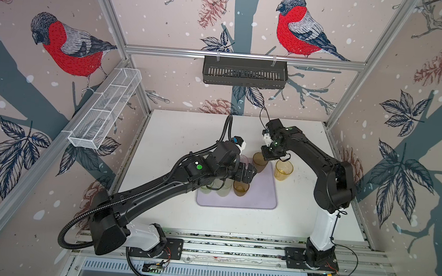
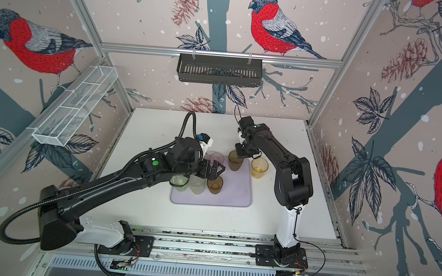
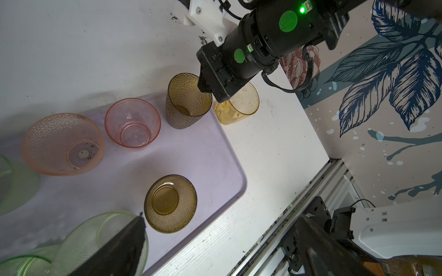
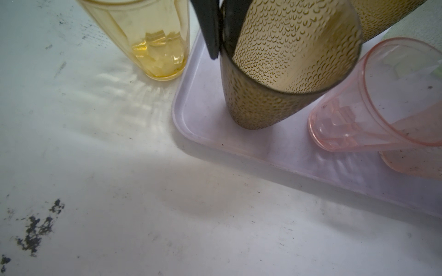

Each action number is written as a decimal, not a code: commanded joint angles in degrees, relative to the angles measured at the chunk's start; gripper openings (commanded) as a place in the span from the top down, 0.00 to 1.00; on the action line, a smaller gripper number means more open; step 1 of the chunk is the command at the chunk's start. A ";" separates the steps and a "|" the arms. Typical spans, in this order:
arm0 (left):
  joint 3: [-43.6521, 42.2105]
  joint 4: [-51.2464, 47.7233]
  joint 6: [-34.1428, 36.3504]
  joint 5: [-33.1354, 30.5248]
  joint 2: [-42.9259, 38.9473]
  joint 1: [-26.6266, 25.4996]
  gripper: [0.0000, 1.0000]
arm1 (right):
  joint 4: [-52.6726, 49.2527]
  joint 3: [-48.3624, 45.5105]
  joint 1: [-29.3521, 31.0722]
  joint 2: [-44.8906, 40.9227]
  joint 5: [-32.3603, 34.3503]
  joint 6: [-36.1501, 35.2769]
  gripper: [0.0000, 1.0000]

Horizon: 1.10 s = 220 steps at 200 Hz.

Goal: Place the glasses into the tray

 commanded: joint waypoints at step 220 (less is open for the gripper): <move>-0.11 1.85 -0.54 -1.05 -0.41 0.09 0.02 | 0.77 -1.18 0.02 -1.47 0.17 0.11 0.81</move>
